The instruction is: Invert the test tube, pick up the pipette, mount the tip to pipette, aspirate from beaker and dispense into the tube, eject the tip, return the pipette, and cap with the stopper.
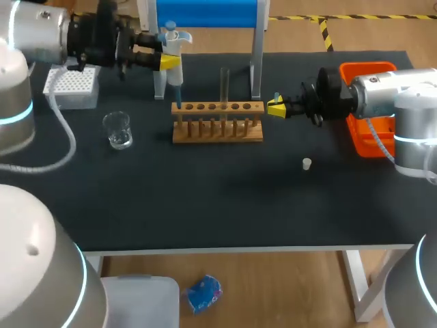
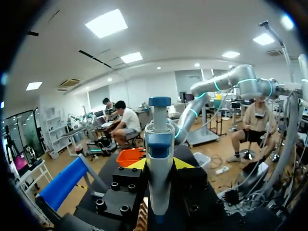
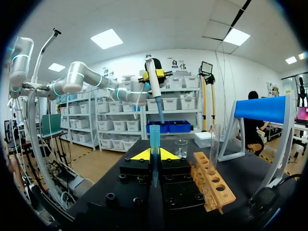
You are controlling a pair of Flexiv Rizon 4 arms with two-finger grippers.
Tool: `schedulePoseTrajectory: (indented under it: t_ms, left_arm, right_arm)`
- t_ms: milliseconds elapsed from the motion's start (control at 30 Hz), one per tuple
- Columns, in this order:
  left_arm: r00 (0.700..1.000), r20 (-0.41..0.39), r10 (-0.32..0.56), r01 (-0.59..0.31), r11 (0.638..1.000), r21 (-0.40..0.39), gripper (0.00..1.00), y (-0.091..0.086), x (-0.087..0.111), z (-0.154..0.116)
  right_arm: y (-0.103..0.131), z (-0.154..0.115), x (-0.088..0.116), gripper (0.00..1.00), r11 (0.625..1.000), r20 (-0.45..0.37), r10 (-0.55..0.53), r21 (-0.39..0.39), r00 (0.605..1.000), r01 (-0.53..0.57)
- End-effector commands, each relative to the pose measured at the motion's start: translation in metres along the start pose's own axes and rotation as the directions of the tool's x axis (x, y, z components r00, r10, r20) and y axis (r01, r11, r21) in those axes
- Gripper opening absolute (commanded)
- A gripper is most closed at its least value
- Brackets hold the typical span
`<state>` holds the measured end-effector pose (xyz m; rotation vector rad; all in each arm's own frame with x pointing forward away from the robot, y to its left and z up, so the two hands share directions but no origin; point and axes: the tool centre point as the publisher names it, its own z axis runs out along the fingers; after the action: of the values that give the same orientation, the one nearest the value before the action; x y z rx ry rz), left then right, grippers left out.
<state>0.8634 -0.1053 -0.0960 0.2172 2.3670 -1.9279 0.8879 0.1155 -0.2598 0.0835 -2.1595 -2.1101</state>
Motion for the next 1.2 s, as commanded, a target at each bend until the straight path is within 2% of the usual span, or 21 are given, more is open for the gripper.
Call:
schedulePoseTrajectory:
  t_ms: [33,267,333,467,567,600,700,767,1000,1200]
  left_arm:
    - [0.787,-0.617,0.027,0.006,0.999,0.051,0.00,0.006,-0.005,0.003]
    - [0.840,-0.542,0.024,0.006,0.999,0.052,0.00,0.007,0.012,0.014]
    - [0.850,-0.527,0.012,0.004,1.000,0.029,0.00,0.008,0.018,0.017]
    - [0.871,-0.487,-0.065,0.058,0.998,-0.030,0.00,0.015,0.026,0.023]
    - [0.904,-0.414,-0.106,0.100,0.994,-0.036,0.00,0.020,0.030,0.023]
    - [0.925,-0.360,-0.120,0.117,0.993,-0.032,0.00,0.023,0.031,0.021]
    - [0.953,-0.265,-0.144,0.140,0.990,-0.035,0.00,0.028,0.033,0.013]
    - [0.960,-0.243,-0.139,0.139,0.990,-0.016,0.00,0.029,0.033,0.009]
    - [0.984,-0.125,-0.129,0.127,0.992,-0.024,0.00,0.023,0.033,0.000]
    - [0.986,-0.109,-0.124,0.122,0.992,-0.019,0.00,0.022,0.035,0.002]
  right_arm:
    - [0.000,0.000,0.001,0.00,1.000,0.000,-0.001,0.001,1.000,0.001]
    - [0.000,0.000,0.001,0.00,1.000,0.000,-0.001,0.001,1.000,0.001]
    - [0.000,0.000,0.001,0.00,1.000,0.000,-0.001,0.001,1.000,0.001]
    - [0.000,0.000,0.001,0.00,1.000,0.000,-0.001,0.001,1.000,0.001]
    - [0.000,0.000,0.001,0.00,1.000,0.000,-0.001,0.001,1.000,0.001]
    - [0.000,0.000,0.001,0.00,1.000,0.000,-0.001,0.001,1.000,0.001]
    - [0.000,0.000,0.001,0.00,1.000,0.000,-0.001,0.001,1.000,0.001]
    - [0.000,0.000,0.001,0.00,1.000,0.000,-0.001,0.001,1.000,0.001]
    - [0.000,0.000,0.001,0.00,1.000,0.000,-0.001,0.001,1.000,0.001]
    - [0.000,0.000,0.001,0.00,1.000,0.000,-0.001,0.001,1.000,0.001]
